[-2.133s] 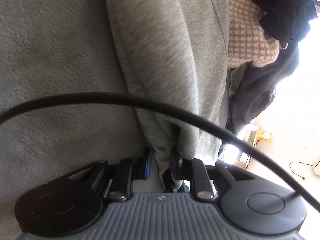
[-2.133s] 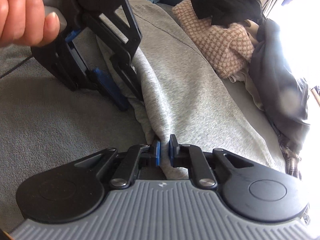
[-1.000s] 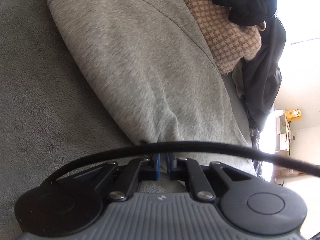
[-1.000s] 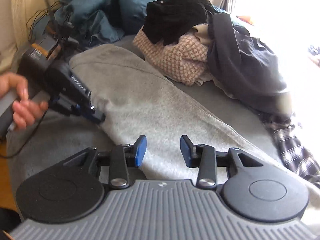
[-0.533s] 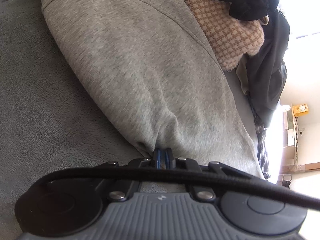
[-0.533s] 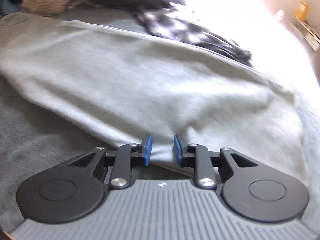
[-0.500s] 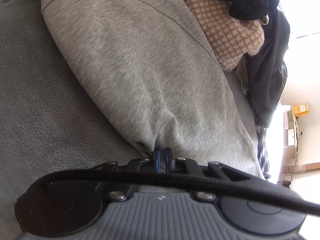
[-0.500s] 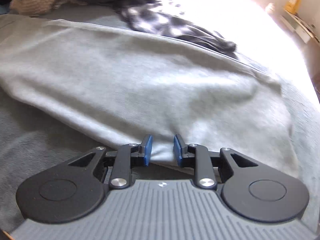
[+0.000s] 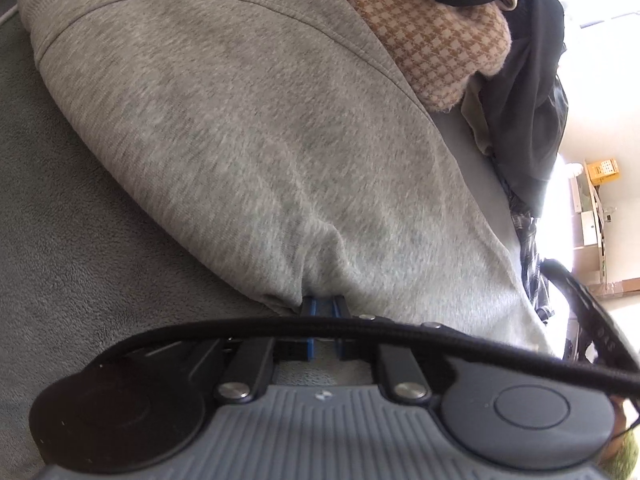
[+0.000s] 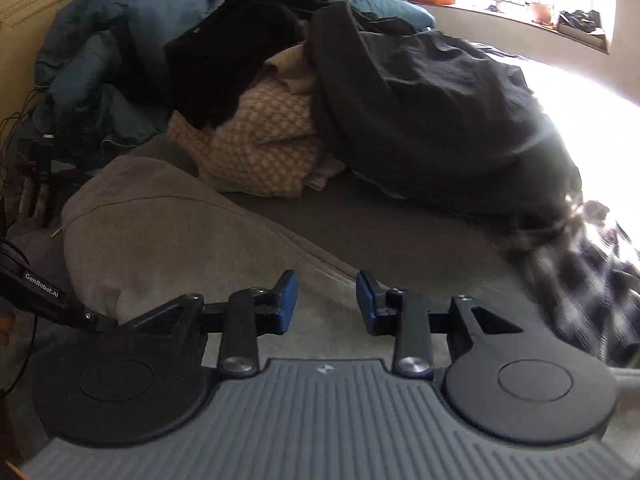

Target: Fold clothes

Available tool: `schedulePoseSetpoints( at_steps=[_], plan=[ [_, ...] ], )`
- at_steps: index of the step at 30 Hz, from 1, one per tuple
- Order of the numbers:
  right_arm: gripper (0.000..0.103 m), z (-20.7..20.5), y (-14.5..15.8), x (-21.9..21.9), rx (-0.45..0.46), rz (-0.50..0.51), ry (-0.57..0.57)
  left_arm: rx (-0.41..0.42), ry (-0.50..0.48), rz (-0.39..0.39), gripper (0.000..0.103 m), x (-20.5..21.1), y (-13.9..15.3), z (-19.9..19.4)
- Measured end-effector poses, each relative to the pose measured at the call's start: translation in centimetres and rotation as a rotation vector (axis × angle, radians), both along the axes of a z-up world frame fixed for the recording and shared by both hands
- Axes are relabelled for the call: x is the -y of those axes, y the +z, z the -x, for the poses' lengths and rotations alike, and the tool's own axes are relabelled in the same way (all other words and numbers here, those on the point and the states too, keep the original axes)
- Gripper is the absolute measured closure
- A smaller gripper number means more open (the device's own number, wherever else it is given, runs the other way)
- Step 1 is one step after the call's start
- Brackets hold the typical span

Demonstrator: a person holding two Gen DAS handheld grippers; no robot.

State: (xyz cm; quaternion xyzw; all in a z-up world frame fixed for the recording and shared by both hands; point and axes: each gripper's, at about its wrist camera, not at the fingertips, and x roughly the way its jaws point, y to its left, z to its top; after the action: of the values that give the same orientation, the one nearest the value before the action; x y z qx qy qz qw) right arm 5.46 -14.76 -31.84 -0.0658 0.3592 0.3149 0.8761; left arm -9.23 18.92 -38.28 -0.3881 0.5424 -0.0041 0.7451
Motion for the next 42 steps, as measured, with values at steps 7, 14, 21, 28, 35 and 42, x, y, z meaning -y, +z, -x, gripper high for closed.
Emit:
schedulePoseSetpoints(
  at_steps=[7, 14, 21, 28, 35, 42],
  plan=[
    [0.062, -7.8, -3.1, -7.6, -0.105, 0.164, 0.173, -0.017, -0.144, 0.024, 0.093, -0.7, -0.5, -1.7],
    [0.062, -7.3, -5.6, -10.2, -0.129, 0.364, 0.260, -0.022, -0.249, 0.083, 0.094, -1.6, -1.5, -2.9],
    [0.100, -5.0, -4.5, -12.0, 0.009, 0.496, 0.261, -0.032, -0.325, 0.101, 0.093, -1.7, -1.4, -3.7],
    [0.100, -5.3, -5.4, -13.0, 0.065, 0.553, 0.208, -0.039, -0.351, 0.121, 0.093, -1.9, -1.7, -4.1],
    [0.080, -5.4, -3.5, -11.9, 0.096, 0.453, 0.047, -0.047, -0.363, 0.124, 0.093, -1.8, -1.5, -4.4],
    [0.080, -5.0, -1.6, -5.1, -0.052, 0.206, -0.201, -0.062, -0.350, 0.101, 0.094, -1.3, -1.4, -4.9]
  ],
)
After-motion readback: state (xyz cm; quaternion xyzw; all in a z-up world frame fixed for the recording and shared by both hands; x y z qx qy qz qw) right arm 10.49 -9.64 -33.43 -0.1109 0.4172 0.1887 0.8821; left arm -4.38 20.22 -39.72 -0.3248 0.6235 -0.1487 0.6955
